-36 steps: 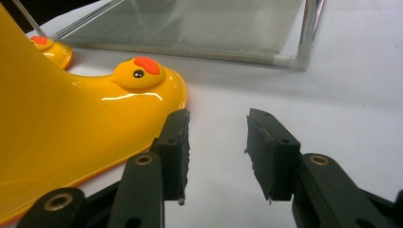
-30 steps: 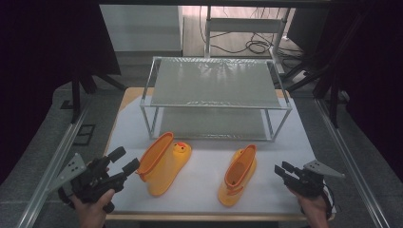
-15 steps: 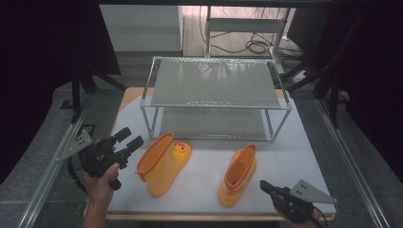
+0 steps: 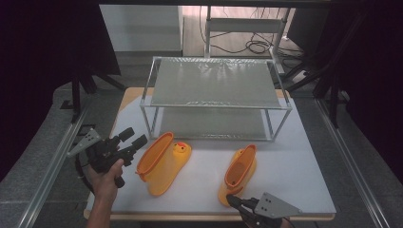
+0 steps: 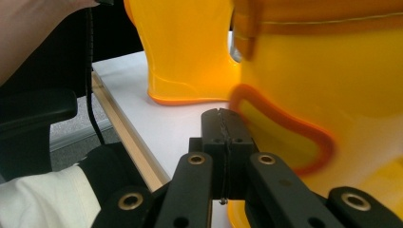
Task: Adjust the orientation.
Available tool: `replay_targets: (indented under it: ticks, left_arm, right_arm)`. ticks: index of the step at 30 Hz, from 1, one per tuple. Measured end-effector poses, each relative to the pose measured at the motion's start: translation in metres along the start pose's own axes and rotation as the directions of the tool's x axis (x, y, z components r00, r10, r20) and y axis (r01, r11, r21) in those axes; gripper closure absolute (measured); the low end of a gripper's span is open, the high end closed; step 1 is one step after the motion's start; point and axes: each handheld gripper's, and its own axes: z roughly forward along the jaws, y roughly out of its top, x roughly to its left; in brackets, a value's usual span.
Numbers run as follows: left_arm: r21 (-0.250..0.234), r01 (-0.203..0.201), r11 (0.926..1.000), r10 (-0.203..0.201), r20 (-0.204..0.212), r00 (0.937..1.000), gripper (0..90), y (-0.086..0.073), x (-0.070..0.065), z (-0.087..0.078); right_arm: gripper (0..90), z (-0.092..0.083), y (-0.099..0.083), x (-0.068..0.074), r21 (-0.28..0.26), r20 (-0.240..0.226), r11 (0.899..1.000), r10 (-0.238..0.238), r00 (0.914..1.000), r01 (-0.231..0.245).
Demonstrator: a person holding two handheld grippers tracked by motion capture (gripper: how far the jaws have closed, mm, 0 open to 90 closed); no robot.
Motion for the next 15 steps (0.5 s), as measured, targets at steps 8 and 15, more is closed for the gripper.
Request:
replay_targets:
  ticks: [8,15]
  left_arm:
    - [0.014,0.010,0.9998,-0.010,-0.008,0.9999,25.8,-0.004,0.003,0.001]
    - [0.004,0.009,0.9999,-0.009,-0.017,0.9998,24.2,-0.003,0.004,-0.003]
  right_arm:
    - [89.8,0.020,0.000,0.015,-0.003,0.044,1.000,-0.019,0.9989,0.020]
    - [89.8,0.026,-0.005,0.019,0.027,0.134,0.999,-0.044,0.9900,0.041]
